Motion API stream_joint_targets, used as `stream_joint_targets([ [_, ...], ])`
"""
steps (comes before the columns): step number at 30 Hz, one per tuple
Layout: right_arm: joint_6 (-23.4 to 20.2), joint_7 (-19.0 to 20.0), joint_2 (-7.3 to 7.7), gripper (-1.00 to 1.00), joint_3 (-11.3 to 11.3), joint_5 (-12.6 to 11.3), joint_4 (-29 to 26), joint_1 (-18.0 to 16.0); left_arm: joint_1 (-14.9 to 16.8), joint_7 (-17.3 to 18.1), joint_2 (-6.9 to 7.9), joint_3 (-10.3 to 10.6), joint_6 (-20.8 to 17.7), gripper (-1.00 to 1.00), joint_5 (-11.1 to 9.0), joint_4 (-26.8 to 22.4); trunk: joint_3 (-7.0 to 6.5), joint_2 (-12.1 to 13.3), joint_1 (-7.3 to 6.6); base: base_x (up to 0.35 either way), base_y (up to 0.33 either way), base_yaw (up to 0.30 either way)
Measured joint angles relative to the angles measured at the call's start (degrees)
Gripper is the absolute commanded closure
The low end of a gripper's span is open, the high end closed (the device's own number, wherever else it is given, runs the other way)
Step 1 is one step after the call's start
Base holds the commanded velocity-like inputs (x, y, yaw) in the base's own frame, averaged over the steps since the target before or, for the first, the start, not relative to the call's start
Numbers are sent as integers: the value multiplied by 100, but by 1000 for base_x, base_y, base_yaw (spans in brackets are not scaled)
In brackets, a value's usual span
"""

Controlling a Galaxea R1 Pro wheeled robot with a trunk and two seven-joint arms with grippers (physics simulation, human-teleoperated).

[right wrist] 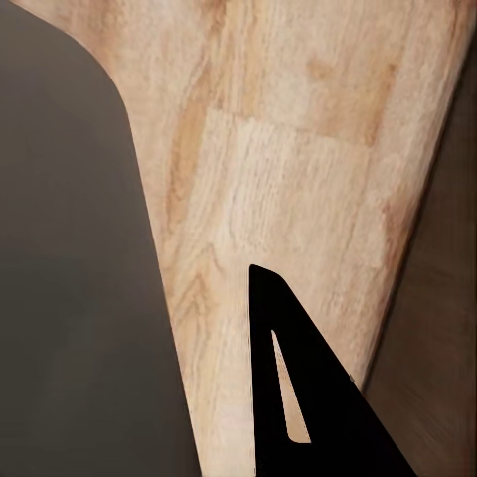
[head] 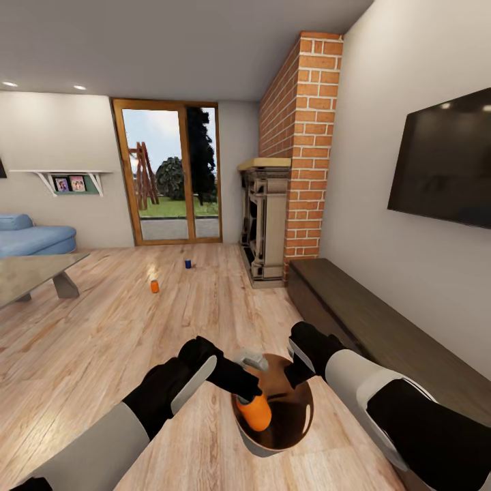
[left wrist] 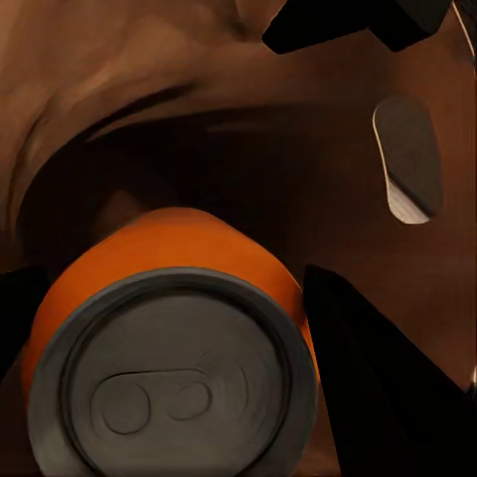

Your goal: Put the three can of soda from the living room inside the tash can in the kitchen.

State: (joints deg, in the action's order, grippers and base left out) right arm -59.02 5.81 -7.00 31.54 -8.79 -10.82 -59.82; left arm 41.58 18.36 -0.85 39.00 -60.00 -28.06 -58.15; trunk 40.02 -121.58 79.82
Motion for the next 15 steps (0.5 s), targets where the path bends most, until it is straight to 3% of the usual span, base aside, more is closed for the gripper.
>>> stream_joint_targets([
  [5, -2, -2, 0, 100, -2, 110, -2, 2, 0, -1, -61, 132, 102, 100, 25, 132, 0, 0, 0, 0, 0, 0],
  [15, -3, 0, -1, 100, -12, 104, -2, 2, 0, -2, -82, 194, 127, 100, 10, 183, 0, 0, 0, 0, 0, 0],
])
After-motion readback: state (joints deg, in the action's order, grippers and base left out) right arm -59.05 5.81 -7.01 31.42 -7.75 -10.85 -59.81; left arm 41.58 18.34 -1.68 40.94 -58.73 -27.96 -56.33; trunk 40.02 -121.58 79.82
